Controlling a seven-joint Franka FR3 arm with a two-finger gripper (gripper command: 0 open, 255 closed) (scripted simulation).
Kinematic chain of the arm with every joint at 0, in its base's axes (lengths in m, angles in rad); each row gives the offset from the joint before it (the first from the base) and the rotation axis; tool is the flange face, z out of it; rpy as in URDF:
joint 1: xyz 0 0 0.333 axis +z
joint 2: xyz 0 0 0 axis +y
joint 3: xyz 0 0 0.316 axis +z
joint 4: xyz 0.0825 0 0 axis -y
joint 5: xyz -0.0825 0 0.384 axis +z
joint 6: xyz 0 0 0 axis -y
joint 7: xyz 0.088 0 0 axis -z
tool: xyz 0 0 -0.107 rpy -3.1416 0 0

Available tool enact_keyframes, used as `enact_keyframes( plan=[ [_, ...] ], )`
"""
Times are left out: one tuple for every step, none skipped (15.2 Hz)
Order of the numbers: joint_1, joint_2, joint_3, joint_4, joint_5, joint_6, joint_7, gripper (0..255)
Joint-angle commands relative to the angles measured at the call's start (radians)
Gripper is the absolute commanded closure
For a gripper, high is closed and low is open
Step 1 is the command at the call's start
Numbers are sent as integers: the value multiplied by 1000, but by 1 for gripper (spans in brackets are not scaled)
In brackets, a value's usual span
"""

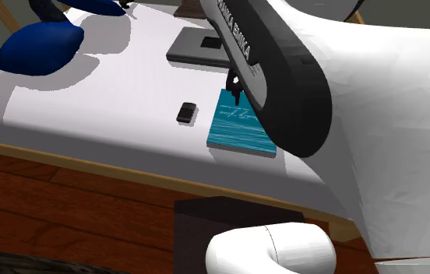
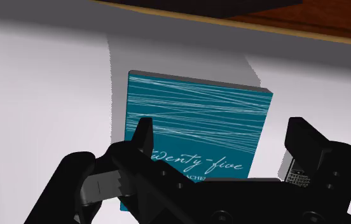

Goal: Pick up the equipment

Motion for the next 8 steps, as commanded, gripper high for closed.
enact_keyframes(
  plan=[
    [0, 0, 0, 0, 0, 0, 0, 0],
    [4, 17, 13, -11, 7, 29, 14, 0],
    [9, 35, 25, -21, 13, 57, 28, 0],
    [13, 54, 37, -29, 19, 86, 42, 0],
    [18, 74, 50, -36, 24, 115, 55, 0],
    [22, 96, 62, -42, 29, 143, 69, 0],
    [26, 119, 74, -46, 34, 171, 82, 0],
    [30, 143, 86, -49, 38, 199, 96, 0]
  ],
)
